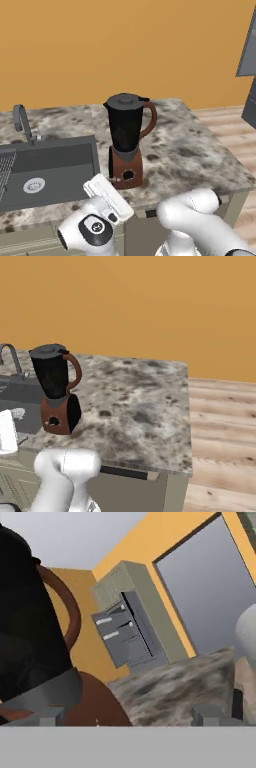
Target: Grab the lime and garlic from the fridge, place them in the blender, close the lid, and turn on the blender to create a marinade.
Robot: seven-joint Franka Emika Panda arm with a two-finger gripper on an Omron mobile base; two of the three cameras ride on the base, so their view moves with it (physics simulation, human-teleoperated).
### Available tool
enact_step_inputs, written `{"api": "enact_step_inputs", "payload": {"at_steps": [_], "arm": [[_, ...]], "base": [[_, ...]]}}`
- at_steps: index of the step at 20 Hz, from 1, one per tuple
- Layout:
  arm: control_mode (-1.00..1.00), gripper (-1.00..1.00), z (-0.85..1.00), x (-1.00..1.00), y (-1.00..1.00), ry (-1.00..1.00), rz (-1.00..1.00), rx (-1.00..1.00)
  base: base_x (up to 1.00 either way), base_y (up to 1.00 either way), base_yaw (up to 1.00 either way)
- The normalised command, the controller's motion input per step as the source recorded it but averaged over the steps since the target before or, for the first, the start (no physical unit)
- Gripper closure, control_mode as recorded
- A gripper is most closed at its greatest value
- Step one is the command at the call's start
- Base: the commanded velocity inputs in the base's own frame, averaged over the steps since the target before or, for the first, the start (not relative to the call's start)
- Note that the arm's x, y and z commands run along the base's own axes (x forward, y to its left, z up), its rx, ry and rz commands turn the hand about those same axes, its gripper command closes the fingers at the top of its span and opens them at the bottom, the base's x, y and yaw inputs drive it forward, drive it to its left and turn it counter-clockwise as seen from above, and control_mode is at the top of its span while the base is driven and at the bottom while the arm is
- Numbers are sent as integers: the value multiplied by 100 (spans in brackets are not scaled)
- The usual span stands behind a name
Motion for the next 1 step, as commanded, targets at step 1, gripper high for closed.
{"api": "enact_step_inputs", "payload": {"at_steps": [1], "arm": [[-100, -100, 24, -45, -47, -14, -5, 8]], "base": [[0, 0, 0]]}}
